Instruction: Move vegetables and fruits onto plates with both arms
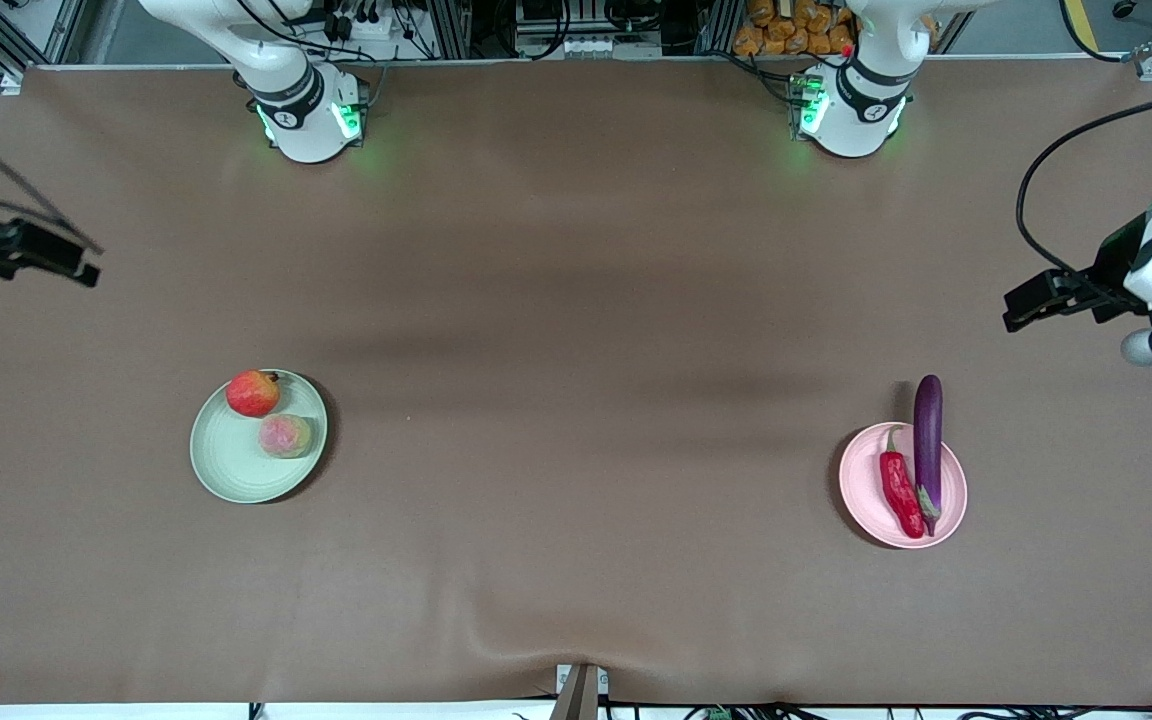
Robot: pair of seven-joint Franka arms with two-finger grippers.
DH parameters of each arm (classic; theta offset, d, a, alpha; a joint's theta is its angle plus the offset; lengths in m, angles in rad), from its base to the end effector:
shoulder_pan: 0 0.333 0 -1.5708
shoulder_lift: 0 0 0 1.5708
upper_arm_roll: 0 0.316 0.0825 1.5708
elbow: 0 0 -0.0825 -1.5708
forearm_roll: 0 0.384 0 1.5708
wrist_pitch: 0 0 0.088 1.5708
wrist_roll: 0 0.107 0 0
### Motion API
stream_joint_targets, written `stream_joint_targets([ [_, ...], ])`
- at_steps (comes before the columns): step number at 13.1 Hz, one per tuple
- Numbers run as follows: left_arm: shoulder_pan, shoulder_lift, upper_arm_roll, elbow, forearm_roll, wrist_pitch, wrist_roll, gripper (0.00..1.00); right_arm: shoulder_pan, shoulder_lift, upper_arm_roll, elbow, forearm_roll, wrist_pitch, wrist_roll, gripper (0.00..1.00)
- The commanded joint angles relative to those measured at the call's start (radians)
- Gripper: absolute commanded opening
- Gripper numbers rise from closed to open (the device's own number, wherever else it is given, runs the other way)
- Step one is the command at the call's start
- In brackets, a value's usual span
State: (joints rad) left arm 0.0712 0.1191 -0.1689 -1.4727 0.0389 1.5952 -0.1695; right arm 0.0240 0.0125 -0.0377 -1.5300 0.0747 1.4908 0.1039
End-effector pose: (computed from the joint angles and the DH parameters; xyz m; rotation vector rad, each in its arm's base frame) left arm 0.5912 -0.0477 0.6056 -3.1215 -0.1127 -0.0118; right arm 0.5504 0.0011 0.6302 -3.0638 0.1742 0.0844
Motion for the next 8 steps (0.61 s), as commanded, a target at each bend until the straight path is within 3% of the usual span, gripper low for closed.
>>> stream_joint_targets([
  [1,-0.03,-0.1,0.014,-0.096,0.006,-0.006,0.034,1.0,-0.022,-0.135,0.036,-0.202,-0.027,0.08,-0.001,1.0],
  [5,-0.103,-0.182,0.038,-0.162,0.006,-0.007,0.031,1.0,-0.027,-0.04,0.033,-0.011,-0.098,-0.021,-0.024,1.0],
  [8,-0.181,-0.232,0.144,-0.185,0.004,-0.023,0.031,1.0,-0.026,-0.036,0.033,-0.006,-0.073,-0.008,-0.033,1.0],
])
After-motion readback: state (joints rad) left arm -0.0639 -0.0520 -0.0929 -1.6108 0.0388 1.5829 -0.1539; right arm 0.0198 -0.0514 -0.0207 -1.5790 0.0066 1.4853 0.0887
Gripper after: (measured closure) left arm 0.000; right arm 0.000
